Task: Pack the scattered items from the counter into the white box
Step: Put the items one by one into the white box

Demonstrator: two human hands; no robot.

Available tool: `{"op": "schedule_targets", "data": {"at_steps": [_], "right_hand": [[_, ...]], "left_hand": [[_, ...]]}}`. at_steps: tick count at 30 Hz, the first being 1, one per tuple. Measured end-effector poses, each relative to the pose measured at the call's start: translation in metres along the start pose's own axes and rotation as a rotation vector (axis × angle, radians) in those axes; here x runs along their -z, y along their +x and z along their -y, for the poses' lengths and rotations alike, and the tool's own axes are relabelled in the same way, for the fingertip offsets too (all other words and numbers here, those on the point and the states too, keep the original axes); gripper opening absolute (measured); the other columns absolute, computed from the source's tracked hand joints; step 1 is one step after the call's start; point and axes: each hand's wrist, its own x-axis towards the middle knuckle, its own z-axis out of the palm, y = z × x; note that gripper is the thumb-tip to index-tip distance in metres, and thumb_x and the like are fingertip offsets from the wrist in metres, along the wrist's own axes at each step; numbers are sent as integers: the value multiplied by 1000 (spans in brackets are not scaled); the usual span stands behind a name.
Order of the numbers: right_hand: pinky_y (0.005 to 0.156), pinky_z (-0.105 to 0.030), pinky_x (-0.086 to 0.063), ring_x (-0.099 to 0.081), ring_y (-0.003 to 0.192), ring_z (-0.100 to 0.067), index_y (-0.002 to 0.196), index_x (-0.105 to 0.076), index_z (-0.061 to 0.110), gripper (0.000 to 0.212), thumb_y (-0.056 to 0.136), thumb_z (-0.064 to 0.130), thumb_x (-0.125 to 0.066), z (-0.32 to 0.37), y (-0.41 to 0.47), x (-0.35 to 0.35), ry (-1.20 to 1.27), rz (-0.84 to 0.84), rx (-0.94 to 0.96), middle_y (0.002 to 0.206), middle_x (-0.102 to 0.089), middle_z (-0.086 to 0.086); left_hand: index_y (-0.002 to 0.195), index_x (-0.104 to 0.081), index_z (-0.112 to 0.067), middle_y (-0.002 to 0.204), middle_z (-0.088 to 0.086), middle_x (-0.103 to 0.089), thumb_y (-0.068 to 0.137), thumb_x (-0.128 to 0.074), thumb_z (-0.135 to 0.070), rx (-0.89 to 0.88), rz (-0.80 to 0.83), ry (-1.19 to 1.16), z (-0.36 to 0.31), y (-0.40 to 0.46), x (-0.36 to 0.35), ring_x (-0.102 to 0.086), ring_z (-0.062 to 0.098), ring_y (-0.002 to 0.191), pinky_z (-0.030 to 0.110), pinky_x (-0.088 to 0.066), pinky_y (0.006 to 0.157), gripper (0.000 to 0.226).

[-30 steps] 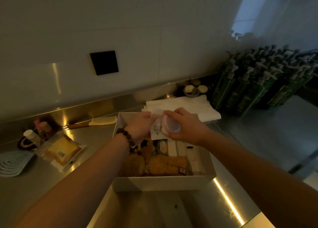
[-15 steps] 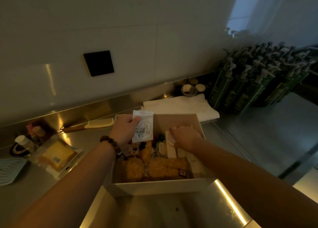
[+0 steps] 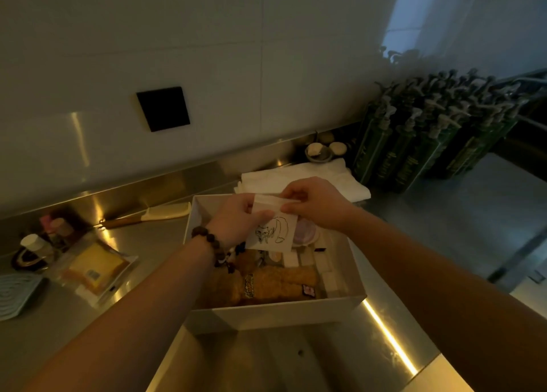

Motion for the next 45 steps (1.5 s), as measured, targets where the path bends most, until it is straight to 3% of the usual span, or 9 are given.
{"op": "schedule_targets", "data": {"at_steps": [3, 6, 11, 17, 25, 29, 32, 37, 45], "right_hand": [[59, -10, -50, -62, 77, 2, 95, -65, 24, 13, 84, 17, -68, -6, -3, 8, -39, 18, -33, 86, -63, 13], [64, -16, -54, -64, 79, -2, 92, -63, 25, 13, 84, 16, -67, -14, -5, 13, -26, 18, -87, 86, -63, 11], [72, -25, -54, -63, 85, -14, 103, -65, 13, 18, 84, 13, -66, -22, 2, -2, -61, -49, -202, 96, -65, -2], [80, -36, -56, -64, 89, -19, 102, -62, 11, 13, 89, 13, -60, -22, 7, -36, -138, -9, -311, 101, -64, -7], [91, -29, -46, -58, 103, -19, 123, -57, 17, 30, 94, 23, -53, -18, 10, -45, -314, 66, -201, 116, -61, -7], [80, -18, -34, -59, 108, -18, 127, -58, 23, 33, 95, 29, -52, -12, 0, -36, -288, -80, -72, 121, -64, -1], [69, -11, -34, -57, 89, -6, 129, -53, 26, 34, 97, 33, -47, 3, 0, -42, -273, -75, 17, 122, -61, 2], [90, -23, -33, -50, 111, -13, 125, -56, 22, 32, 96, 32, -48, 48, 19, -81, -163, -71, 244, 128, -54, -1], [95, -28, -34, -47, 117, -19, 125, -57, 17, 38, 92, 36, -53, 132, 22, -179, -160, 159, 502, 130, -50, -6]], "left_hand": [[92, -63, -30, 90, -5, -71, 87, -63, -26, 3, -10, -13, 0, -4, -4, -68, 4, 79, 23, -57, 65, 6], [97, -63, -27, 99, -5, -67, 89, -60, -30, -33, -182, 62, 4, -7, 9, -64, 10, 90, 28, -54, 70, 10], [118, -60, -17, 111, -3, -62, 92, -55, -30, -75, -397, 242, 22, -22, 42, -54, 5, 95, 13, -39, 69, 30], [125, -57, -11, 124, 6, -60, 92, -53, -31, -63, -476, 328, 37, -45, 61, -54, 18, 113, 30, -42, 91, 38], [135, -46, -17, 137, 4, -50, 91, -55, -33, -11, -520, 308, 49, -58, 68, -46, 19, 125, 33, -37, 99, 48], [137, -43, -19, 140, 3, -48, 90, -56, -36, 3, -549, 328, 54, -64, 71, -43, 18, 128, 30, -34, 99, 52], [138, -41, -21, 141, 3, -46, 90, -53, -41, 36, -593, 391, 56, -74, 70, -41, 20, 129, 28, -31, 97, 54], [140, -39, -20, 139, 5, -48, 92, -49, -42, 91, -665, 540, 65, -109, 76, -45, 20, 126, 30, -34, 100, 54], [142, -33, -22, 145, 2, -41, 92, -40, -52, 301, -732, 670, 98, -201, 113, -41, 20, 129, 34, -36, 104, 59]]}}
